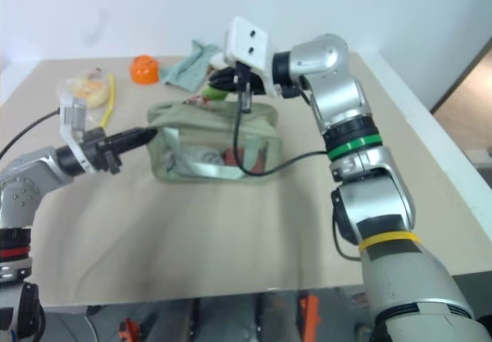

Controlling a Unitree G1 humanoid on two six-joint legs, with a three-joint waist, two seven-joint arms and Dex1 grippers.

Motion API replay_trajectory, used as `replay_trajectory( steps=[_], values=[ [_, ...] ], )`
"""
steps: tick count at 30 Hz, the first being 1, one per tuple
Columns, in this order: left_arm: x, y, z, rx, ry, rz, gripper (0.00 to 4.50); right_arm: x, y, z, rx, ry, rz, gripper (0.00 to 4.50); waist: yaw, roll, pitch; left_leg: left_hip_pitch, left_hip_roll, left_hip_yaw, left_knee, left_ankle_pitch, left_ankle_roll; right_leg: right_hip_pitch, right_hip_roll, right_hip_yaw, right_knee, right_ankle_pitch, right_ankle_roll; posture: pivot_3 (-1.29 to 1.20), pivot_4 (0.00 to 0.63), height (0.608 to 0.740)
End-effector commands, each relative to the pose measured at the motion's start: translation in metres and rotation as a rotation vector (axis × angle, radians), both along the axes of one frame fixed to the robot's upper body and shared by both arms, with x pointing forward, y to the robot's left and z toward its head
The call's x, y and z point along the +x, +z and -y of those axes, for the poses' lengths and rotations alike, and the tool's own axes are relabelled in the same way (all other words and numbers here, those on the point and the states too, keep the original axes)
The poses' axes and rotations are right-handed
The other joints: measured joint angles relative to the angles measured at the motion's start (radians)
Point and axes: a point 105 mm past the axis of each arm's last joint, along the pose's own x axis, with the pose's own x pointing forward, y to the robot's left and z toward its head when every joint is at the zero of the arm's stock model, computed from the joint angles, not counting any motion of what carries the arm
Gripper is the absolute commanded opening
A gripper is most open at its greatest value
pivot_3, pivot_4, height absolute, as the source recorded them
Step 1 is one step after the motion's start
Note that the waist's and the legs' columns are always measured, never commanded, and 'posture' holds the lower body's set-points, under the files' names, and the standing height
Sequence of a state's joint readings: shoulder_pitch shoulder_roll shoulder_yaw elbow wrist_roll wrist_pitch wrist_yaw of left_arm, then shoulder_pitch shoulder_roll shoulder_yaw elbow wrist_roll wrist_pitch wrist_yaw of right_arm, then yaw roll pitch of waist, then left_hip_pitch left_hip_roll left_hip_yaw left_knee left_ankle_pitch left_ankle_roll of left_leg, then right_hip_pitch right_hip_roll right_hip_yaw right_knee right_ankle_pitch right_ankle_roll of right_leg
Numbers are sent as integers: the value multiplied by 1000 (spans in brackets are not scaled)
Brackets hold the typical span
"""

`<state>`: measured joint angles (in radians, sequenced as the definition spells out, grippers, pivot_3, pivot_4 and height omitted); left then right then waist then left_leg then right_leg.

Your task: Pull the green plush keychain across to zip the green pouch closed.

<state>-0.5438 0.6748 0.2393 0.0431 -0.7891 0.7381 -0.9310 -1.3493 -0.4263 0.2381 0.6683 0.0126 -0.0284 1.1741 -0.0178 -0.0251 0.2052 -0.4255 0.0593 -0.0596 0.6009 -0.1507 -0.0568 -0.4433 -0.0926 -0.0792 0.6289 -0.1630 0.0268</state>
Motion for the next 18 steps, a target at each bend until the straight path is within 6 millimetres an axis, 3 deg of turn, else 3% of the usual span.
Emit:
replay_trajectory(
  steps=[1,5,10,18],
  values=[
    [3,-12,-13,9,48,-51,0,6,44,19,44,-116,153,28,0,0,0,0,0,0,0,0,0,0,0,0,0,0,0,0,150,740],
    [5,-12,-12,4,45,-52,0,5,66,-12,115,-103,189,28,-4,1,0,0,0,0,0,0,0,0,0,0,0,0,0,0,150,740],
    [8,-12,-9,-4,38,-49,0,-1,78,-42,146,-55,204,28,-3,1,0,0,0,0,0,0,0,-1,0,0,0,0,0,0,150,740],
    [6,-15,-9,-15,42,-50,0,0,73,-40,111,-38,205,28,-3,1,0,-1,0,-1,-1,0,0,-1,0,0,0,0,0,0,150,740]
  ],
)
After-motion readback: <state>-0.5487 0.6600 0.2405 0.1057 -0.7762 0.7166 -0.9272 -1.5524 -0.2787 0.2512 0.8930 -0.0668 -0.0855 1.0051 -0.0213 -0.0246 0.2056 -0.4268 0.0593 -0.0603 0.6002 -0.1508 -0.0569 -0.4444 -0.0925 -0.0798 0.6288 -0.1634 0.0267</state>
